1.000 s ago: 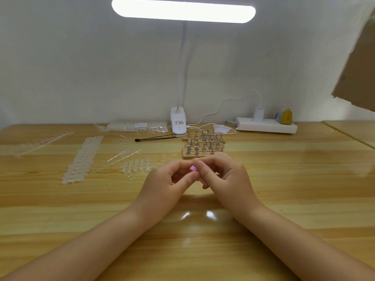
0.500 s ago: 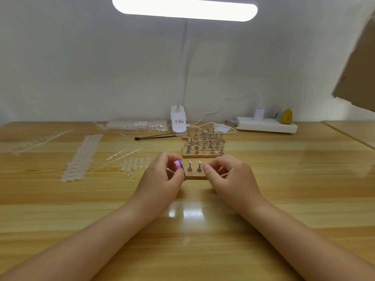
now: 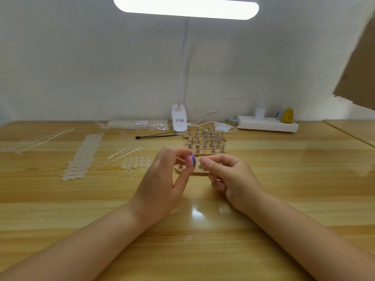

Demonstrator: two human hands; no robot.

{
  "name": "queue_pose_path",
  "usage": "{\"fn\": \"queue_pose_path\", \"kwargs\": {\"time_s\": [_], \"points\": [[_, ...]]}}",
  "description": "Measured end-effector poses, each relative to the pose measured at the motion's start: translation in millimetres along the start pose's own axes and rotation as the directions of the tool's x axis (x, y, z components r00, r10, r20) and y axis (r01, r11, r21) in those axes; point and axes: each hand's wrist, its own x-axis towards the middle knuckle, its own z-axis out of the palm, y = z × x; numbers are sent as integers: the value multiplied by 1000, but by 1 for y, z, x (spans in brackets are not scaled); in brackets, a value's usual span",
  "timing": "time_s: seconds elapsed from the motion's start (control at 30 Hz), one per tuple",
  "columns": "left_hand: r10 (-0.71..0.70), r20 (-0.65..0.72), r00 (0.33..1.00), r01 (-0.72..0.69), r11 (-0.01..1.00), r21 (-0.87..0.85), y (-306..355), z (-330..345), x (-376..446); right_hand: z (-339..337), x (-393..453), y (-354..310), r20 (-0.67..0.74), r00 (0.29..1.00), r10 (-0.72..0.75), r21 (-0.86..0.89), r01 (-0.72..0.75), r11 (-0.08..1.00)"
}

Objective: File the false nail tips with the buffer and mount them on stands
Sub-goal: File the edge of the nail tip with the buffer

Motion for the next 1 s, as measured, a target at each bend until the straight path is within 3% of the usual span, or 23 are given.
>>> {"fn": "queue_pose_path", "kwargs": {"time_s": [0.13,0.27,0.4,0.57,0.77,0.93,1.0], "points": [[171,76,982,-177,981,83,-1,-2,3,1,1,-1,157,985,76,141,-98,985],[66,109,992,-83,983,164,-4,-4,2,-1,2,-3,196,974,113,157,-145,977],[195,82,977,-204,972,117,1,-4,3,1,1,-2,216,970,115,139,-147,979],[69,126,990,-93,977,193,-2,-3,2,0,1,-2,223,968,118,144,-152,978],[213,62,975,-219,967,127,2,-1,3,-2,4,2,219,971,98,175,-138,975],[124,63,990,-135,963,233,-6,-3,3,-4,6,2,202,972,120,208,-162,965],[176,16,984,-175,966,190,-4,-4,4,-4,5,3,200,973,115,191,-154,969]]}}
